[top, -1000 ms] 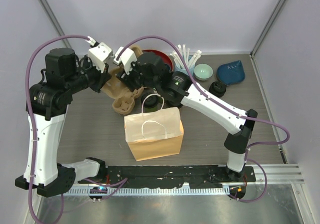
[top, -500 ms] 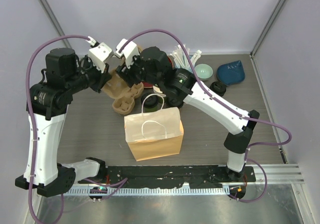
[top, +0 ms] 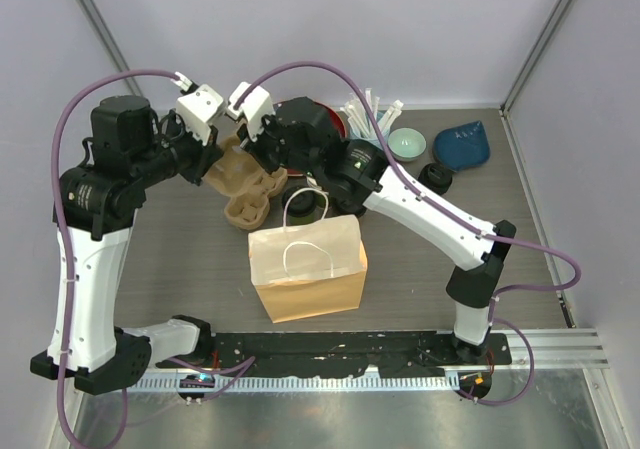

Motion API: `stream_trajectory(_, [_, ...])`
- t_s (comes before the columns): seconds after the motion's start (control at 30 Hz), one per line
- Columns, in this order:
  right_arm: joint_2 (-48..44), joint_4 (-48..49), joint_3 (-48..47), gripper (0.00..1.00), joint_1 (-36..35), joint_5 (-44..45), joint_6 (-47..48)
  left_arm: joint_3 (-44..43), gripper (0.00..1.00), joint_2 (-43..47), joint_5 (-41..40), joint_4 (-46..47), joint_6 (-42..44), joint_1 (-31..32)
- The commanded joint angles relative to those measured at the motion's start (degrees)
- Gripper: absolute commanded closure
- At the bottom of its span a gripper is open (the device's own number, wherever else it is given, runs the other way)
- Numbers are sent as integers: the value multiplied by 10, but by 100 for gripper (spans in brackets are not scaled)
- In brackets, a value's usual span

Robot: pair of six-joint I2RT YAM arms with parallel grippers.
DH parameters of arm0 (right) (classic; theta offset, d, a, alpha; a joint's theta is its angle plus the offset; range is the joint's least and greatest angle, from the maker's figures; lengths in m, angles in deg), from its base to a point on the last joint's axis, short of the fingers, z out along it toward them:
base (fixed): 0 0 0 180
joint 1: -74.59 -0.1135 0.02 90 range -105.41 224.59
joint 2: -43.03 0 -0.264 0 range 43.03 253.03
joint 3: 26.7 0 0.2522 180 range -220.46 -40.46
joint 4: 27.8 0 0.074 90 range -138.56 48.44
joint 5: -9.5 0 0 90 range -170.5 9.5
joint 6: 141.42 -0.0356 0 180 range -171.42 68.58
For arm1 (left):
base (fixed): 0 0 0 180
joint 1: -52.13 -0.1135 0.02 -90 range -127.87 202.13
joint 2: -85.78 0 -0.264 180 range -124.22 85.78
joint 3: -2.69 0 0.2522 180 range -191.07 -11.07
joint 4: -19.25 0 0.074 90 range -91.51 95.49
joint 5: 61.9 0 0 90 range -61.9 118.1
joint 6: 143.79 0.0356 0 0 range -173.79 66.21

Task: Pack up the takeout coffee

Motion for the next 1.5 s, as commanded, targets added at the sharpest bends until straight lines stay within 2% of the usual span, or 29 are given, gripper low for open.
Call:
stream_trajectory(0.0, [-14, 2, -11, 96, 3, 35, -12, 0, 100, 10, 3, 33, -2, 1])
stream_trajectory(0.07, [-25, 1, -9, 99, 4, 48, -26, 3, 99, 9, 0, 36, -2, 1])
stream_trajectory(0.17, [-39, -10, -9, 99, 3, 83, -40, 3, 70, 6, 7, 37, -9, 1])
stream_trajectory(0.2, [-50, -13, -8, 99, 3, 95, -42, 1, 56, 7, 14, 37, -10, 0])
stream_trajectory(0.37, [-102, -31, 7, 99, 13, 157, -53, -10, 33, 5, 46, 26, -22, 0])
stream_trajectory(0.53, [-187, -80, 25, 99, 18, 199, -68, 43, 37, 7, 116, 19, -27, 0])
stream_trajectory(0.63, [-245, -108, 46, 99, 19, 213, -91, 100, 38, 5, 166, 4, 4, 21])
stream_trajectory(0.73, [-307, -126, 85, 99, 18, 225, -113, 133, 36, -2, 190, -21, 44, 57])
stream_trajectory(0.8, [-326, -145, 96, 99, 18, 240, -121, 152, 30, -12, 188, -28, 66, 76])
stream_trajectory(0.97, [-375, -164, 128, 99, 18, 246, -142, 181, 27, -36, 188, -41, 108, 126])
stream_trajectory(1.13, [-373, -184, 125, 99, 18, 216, -156, 233, 27, -53, 166, -37, 122, 159])
stream_trajectory(1.2, [-358, -204, 117, 99, 18, 205, -161, 253, 32, -52, 150, -10, 111, 159])
stream_trajectory(1.3, [-328, -236, 95, 99, 17, 184, -174, 266, 50, -53, 149, -6, 95, 161])
stream_trajectory(1.33, [-320, -242, 85, 99, 18, 177, -182, 267, 66, -53, 149, -6, 88, 160])
stream_trajectory(1.4, [-310, -249, 80, 99, 17, 148, -212, 265, 83, -45, 145, -4, 58, 161])
stream_trajectory(1.43, [-302, -248, 86, 99, 17, 133, -225, 265, 99, -39, 146, 0, 48, 160])
stream_trajectory(1.47, [-299, -245, 91, 99, 16, 106, -234, 269, 100, -32, 144, 5, 23, 160])
